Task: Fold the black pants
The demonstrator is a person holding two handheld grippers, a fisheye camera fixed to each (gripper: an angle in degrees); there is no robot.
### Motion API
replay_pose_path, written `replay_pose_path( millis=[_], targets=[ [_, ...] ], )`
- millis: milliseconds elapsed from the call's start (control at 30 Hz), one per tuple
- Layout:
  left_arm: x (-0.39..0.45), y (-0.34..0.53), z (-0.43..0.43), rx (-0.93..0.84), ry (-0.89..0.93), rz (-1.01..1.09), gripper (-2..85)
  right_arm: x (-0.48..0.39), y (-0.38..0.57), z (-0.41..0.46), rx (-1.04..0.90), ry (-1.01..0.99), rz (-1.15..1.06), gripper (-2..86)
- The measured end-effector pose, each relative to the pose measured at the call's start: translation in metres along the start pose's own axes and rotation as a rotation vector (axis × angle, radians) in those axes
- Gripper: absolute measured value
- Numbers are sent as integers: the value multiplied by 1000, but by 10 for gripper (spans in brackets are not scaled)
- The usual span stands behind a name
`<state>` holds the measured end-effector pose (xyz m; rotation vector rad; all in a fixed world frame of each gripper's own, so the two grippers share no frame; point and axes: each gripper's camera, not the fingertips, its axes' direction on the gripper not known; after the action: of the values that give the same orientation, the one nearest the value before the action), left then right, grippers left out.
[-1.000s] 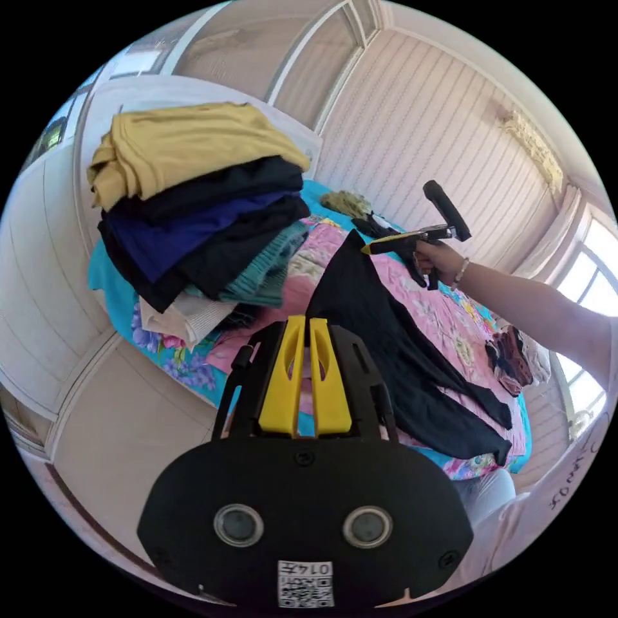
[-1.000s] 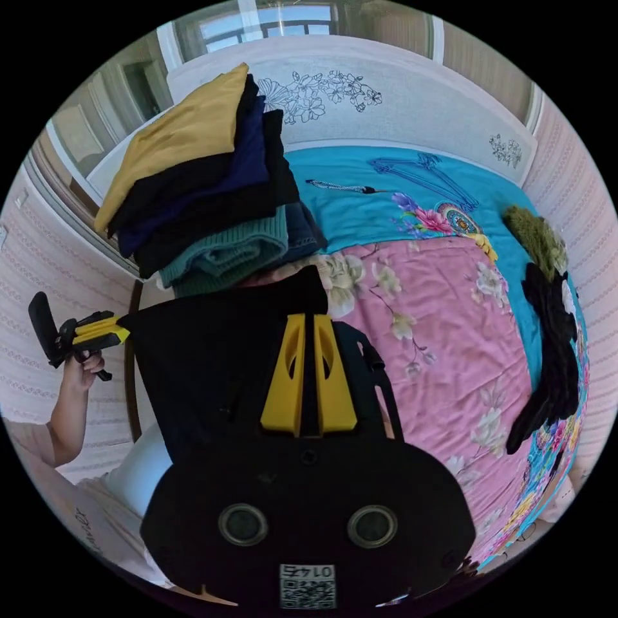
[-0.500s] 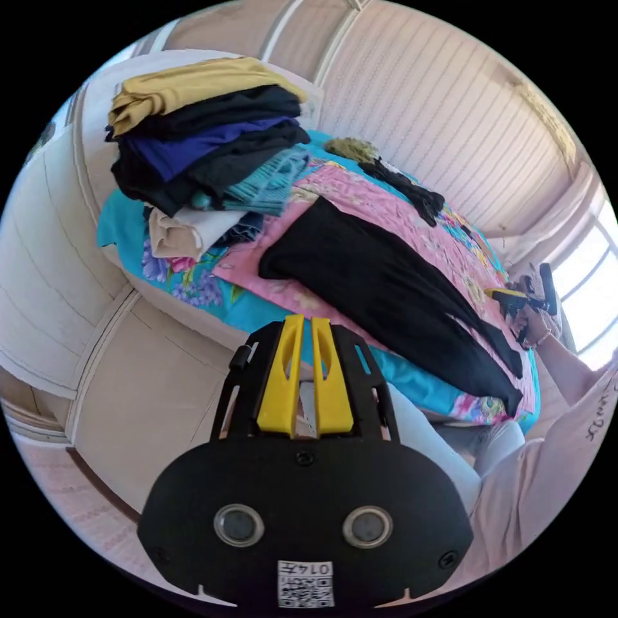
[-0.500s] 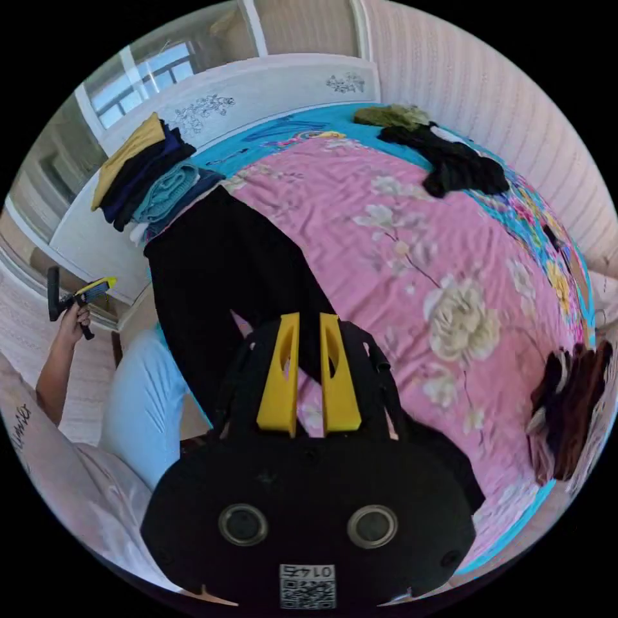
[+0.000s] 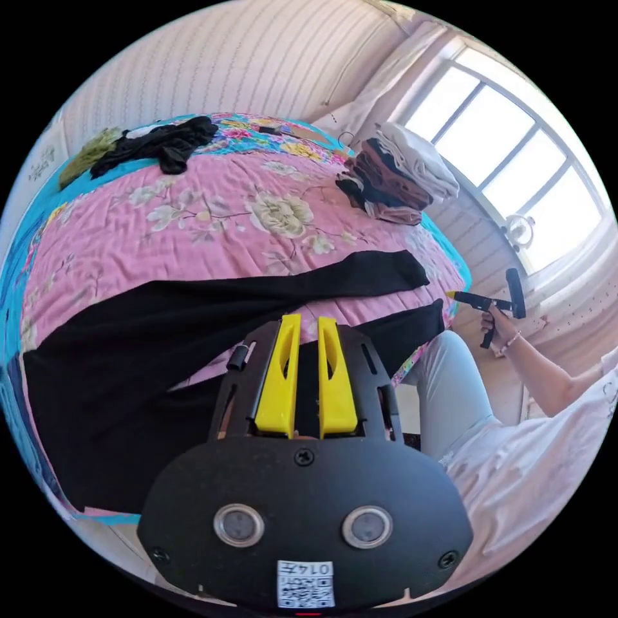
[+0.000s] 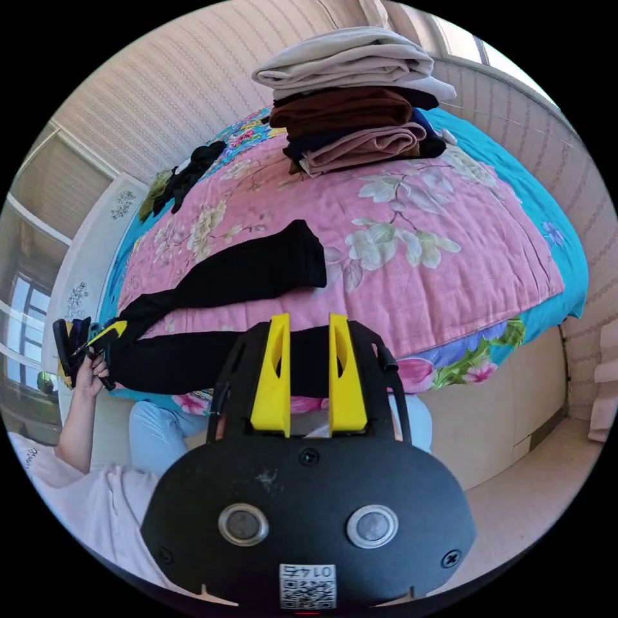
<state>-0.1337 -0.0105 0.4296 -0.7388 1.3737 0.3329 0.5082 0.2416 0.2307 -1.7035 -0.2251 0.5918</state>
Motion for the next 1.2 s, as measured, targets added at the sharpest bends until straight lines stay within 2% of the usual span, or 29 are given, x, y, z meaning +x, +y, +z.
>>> replay_pose_path(
  millis=[133,167,233,300,400,533,667,800,867,1000,1200],
  targets=[
    [47,-40,58,-91,15,154,66,35,-17,7,23,-61,49,106],
    [60,-48,75,-119,-27,205,69,45,-21,8,32,-80,70,104],
    [77,-59,99,-145,-108,274,70,59,-25,13,18,-119,91,83],
    [87,-70,121,-143,-112,283,70,70,-27,17,-14,-181,98,47],
    [100,-84,164,-216,-84,291,75,86,-24,-5,45,-237,120,29],
    [123,-88,211,-302,-110,398,81,96,-21,-59,117,-337,43,20],
    [148,-88,236,-285,-189,551,77,101,-25,-103,136,-372,-30,18],
    [165,-90,233,-224,-122,643,82,107,-32,-121,128,-356,-46,18],
    [177,-87,228,-160,-179,720,83,113,-36,-126,126,-363,-40,18],
    [172,-94,251,-154,-262,712,83,120,-39,-130,124,-400,-23,18],
    [163,-107,290,-219,-242,715,37,127,-40,-144,126,-400,-27,19]
  ],
)
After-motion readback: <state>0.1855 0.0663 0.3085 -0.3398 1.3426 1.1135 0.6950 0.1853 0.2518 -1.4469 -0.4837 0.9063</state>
